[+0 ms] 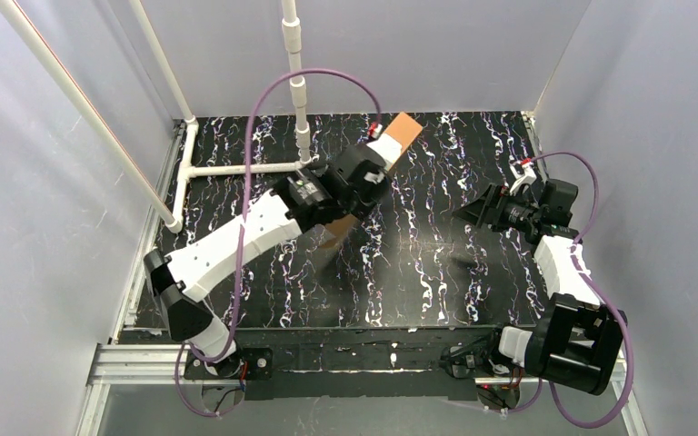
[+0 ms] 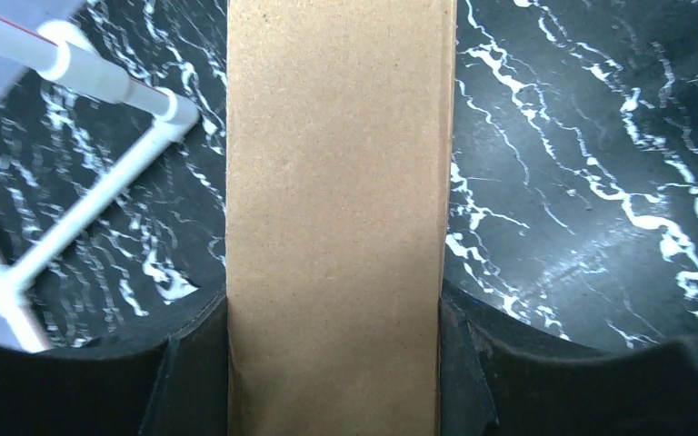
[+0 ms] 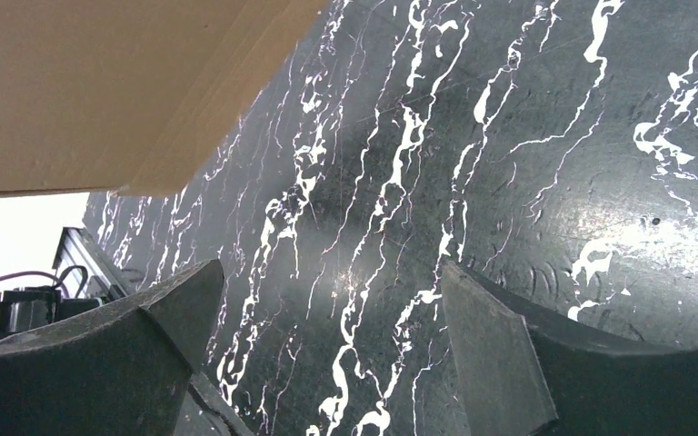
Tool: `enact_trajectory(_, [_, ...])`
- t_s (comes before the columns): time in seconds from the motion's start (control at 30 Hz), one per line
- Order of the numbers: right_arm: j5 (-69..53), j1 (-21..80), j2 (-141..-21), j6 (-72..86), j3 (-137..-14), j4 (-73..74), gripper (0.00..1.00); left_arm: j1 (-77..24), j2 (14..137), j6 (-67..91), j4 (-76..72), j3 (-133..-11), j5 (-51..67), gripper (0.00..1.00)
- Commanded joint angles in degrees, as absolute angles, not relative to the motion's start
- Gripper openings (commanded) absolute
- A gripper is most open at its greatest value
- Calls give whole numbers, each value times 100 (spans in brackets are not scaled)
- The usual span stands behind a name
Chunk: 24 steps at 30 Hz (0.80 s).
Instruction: Fold the paper box
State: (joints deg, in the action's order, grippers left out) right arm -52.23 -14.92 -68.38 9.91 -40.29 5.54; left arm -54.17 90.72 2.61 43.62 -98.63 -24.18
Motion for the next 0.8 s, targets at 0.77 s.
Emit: enact_trajectory(0.77, [-4909, -1992, -6967, 943, -4260, 711, 98, -7535, 11896, -2052, 784, -8810, -7356, 22])
